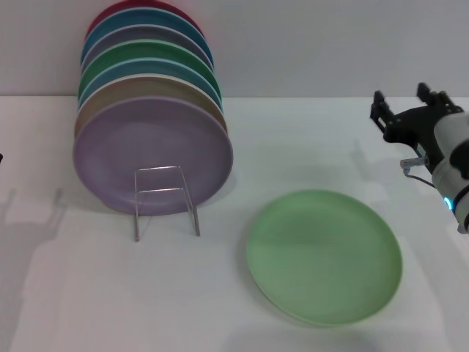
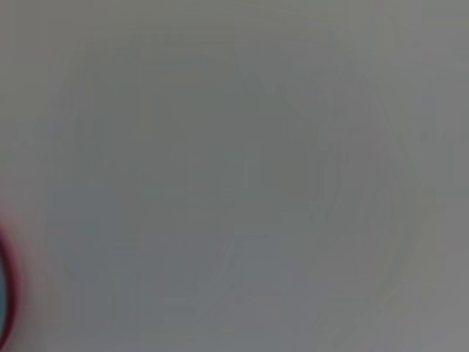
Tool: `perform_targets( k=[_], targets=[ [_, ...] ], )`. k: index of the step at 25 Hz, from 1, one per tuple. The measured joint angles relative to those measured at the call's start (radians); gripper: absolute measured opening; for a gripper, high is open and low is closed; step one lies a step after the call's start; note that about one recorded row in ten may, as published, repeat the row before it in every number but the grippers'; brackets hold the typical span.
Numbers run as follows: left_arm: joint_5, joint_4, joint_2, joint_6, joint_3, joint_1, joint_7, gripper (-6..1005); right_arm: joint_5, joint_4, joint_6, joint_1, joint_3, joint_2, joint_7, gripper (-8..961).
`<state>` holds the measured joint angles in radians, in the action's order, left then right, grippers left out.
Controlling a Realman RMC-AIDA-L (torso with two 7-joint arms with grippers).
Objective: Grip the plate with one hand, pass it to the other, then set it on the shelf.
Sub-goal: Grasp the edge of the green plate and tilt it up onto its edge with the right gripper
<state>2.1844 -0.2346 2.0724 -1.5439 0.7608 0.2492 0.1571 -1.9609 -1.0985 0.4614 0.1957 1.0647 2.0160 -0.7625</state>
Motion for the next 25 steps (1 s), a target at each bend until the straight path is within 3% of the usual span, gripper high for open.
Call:
perform_targets(
  k=[7,10,11,12,17,25],
  targets=[
    [0.0,0.0,0.0,0.006,0.001,0.011,0.0,803,-0.039,-0.138,-0.666,-0.018,0.406,0.056,-0.094,691],
    [0.0,0.0,0.0,0.009,0.002,0.016,-0.001,803,-0.145,-0.162,-0.912,0.026,0.55,0.058,0.004,691],
    [0.0,0.0,0.0,0.009,0.003,0.017,-0.001,803,-0.233,-0.174,-1.054,0.067,0.628,0.056,0.085,690],
    [-0.001,0.0,0.0,0.01,0.004,0.019,-0.001,803,-0.233,-0.174,-1.054,0.067,0.628,0.056,0.085,690],
    [-0.002,0.001,0.0,0.016,0.004,0.025,-0.001,803,-0.395,-0.212,-1.357,0.16,0.78,0.057,0.214,689],
    [-0.001,-0.008,0.0,0.014,0.003,0.027,-0.001,803,-0.456,-0.232,-1.656,0.259,0.92,0.04,0.303,687]
  ],
)
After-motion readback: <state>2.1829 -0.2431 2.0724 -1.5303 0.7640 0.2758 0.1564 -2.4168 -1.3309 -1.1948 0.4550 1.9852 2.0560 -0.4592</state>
